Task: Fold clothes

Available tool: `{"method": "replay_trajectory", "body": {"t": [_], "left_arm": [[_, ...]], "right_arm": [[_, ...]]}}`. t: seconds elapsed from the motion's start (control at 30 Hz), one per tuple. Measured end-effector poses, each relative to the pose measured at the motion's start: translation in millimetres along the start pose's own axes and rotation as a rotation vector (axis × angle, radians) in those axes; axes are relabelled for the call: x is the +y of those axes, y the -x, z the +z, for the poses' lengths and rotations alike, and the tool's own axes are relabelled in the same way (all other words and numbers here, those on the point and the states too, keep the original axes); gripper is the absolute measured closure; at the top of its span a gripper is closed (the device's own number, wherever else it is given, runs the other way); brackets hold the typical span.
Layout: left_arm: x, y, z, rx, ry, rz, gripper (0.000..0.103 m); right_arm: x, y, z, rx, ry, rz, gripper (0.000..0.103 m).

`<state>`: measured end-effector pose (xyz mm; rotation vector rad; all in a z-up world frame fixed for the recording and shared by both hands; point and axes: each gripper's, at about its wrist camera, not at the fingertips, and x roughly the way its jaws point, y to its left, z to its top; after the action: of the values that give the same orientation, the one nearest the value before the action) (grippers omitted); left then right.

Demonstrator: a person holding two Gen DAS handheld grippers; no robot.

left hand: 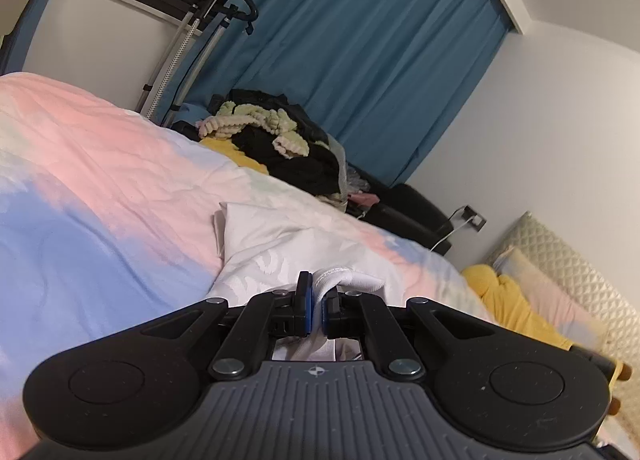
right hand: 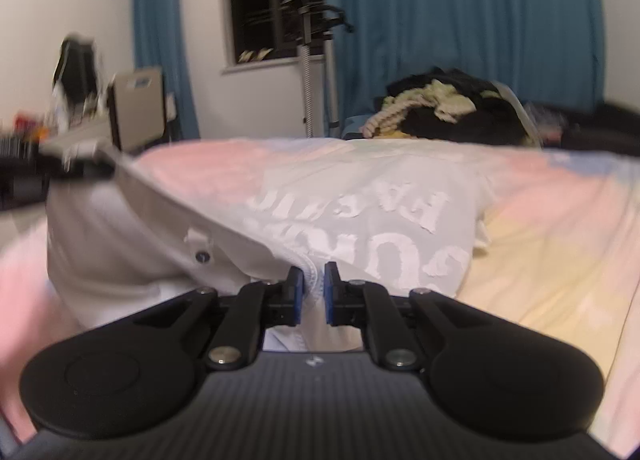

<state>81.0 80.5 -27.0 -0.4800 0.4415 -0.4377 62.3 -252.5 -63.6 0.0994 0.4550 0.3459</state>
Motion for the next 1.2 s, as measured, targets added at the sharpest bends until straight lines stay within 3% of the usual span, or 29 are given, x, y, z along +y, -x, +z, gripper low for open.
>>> {"method": "replay_trajectory", "body": {"t": [0.13,0.27,0.4,0.57,0.63,0.73,1.2], "left_arm": [[-8.0,-10.3,-10.1,0.052,-0.050,0.006,0.097],[-17.4,-20.2,-20.7,0.102,-0.101,-0.005,0.097],[-20.6,-23.5,-26.1,0.119,-0.113,-0.011,0.097],[-12.7,-17.8,-22.4,0.090,-0.057,-0.012,0.097],[-8.0,-14.8,-19.5,0.069,-0.023,-0.002,0.097],[-3.7,-10.3,-14.3,0.036,0.012,0.013,0.097],[3.4,-6.0,0.1,-0.014,0.065,0.052,0.097]], "right_arm": [[-17.8,-1.5,8.5,-0.005,-0.110,-0.019,0.092],[-39.5,-8.8,6.5,0.059,-0.254,-0.040,0.091],[-53.5,-19.7,-2.6,0.151,-0.356,-0.035,0.079],[-39.4,-27.4,-5.1,0.200,-0.303,-0.035,0.073],[-39.7,-25.0,-8.9,0.201,-0.304,-0.035,0.062],[-47.3,-24.9,-12.8,0.206,-0.346,-0.009,0.056],[-51.7,-2.5,-4.4,0.140,-0.404,0.076,0.048]]}}
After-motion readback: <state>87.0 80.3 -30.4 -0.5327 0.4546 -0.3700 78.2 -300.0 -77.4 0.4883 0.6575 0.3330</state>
